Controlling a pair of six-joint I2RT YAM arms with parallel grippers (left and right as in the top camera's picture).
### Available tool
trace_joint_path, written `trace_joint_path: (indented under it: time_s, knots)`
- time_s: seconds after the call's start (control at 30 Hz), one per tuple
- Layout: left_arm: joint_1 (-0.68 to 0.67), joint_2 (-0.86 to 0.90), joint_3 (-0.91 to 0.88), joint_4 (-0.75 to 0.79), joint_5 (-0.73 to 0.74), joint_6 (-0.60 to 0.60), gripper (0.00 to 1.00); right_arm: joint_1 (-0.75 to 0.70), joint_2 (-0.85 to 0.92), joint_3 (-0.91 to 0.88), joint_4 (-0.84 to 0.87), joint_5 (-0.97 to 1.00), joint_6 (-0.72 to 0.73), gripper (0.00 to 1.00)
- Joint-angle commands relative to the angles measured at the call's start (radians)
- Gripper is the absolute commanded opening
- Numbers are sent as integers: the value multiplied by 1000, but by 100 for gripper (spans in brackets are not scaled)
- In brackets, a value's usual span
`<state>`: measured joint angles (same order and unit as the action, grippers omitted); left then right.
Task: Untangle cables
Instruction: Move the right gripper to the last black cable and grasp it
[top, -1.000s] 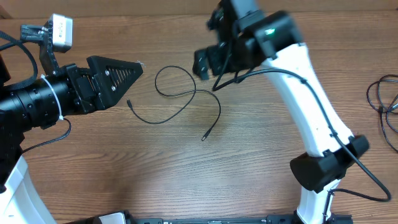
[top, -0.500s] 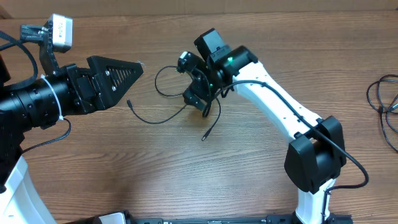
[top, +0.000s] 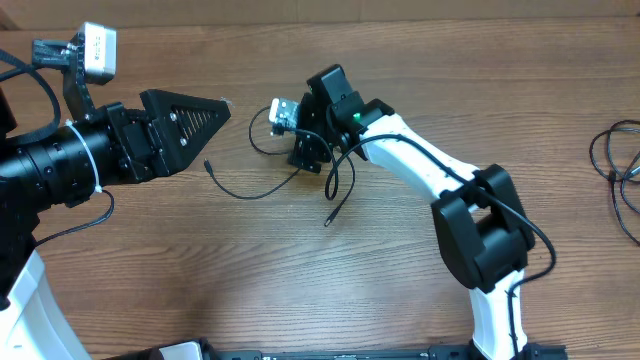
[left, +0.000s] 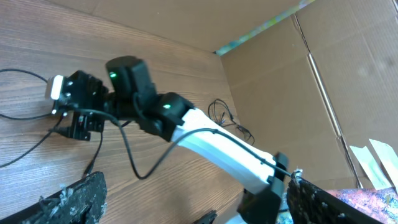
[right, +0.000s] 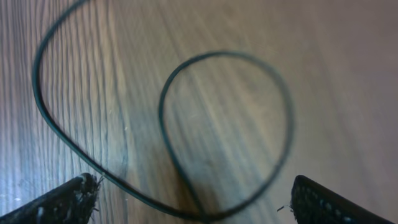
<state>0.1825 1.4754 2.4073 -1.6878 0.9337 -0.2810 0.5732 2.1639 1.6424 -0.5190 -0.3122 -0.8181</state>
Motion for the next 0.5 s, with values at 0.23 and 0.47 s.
trace_joint_path:
  time_s: [0.23,0.47]
  knots:
    - [-7,-3,1,-1,-4,12,92,23,84,-8,2,-38,-18,4]
    - [-7,-3,1,-2,-24,11,92,23,85,-8,-9,-37,7,11]
